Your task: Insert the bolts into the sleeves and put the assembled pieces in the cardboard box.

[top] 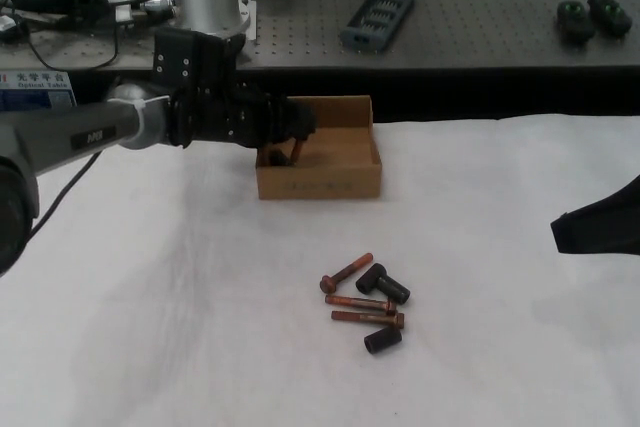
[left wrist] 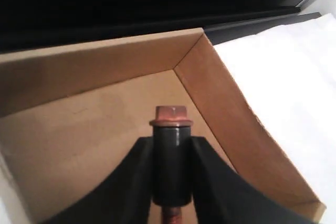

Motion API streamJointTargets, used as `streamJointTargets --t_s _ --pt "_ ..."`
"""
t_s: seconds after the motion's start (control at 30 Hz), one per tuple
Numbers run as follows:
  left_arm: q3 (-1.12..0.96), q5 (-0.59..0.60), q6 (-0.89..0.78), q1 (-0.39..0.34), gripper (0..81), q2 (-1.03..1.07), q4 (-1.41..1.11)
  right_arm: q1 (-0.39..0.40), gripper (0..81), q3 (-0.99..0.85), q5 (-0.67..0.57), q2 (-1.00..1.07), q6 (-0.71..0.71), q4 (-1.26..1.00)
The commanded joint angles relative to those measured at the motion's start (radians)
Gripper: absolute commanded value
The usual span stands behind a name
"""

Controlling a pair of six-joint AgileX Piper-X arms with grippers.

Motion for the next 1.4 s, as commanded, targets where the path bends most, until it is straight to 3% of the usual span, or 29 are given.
streamJointTargets --t_s 0.0,0.07,0.4,0.47,0.63,0.77,1.03,1.37 --pt "-0.015 0.01 0.01 -0.001 34.1 -0.005 -0.012 -0.008 2.9 -0.002 -0.006 -0.006 -0.009 0.001" --pt "-0.015 0.01 0.006 -0.001 37.0 -0.005 -0.012 -0.008 2.9 -0.002 -0.006 -0.006 -0.009 0.001" --pt "-0.015 0.078 -0.102 -0.004 35.2 -0.057 0.028 -0.008 2.9 -0.002 -0.006 -0.006 -0.009 0.001" --pt "-0.015 0.085 -0.101 -0.004 29.4 -0.09 0.091 -0.008 2.9 -0.002 -0.006 -0.006 -0.009 0.001" --pt "-0.015 0.147 -0.051 0.004 0.3 -0.181 0.305 -0.008 2.9 -0.002 -0.006 -0.006 -0.009 0.001" --pt "-0.015 0.141 0.044 0.005 0.7 -0.259 0.51 -0.008 2.9 -0.002 -0.006 -0.006 -0.009 0.001" --pt "0.021 0.025 0.447 0.008 0.7 -0.436 1.044 -0.008 2.9 -0.002 -0.006 -0.006 -0.009 0.001" --pt "0.502 0.027 0.432 0.009 0.7 -0.823 1.03 -0.008 2.9 -0.002 -0.006 -0.006 -0.009 0.003"
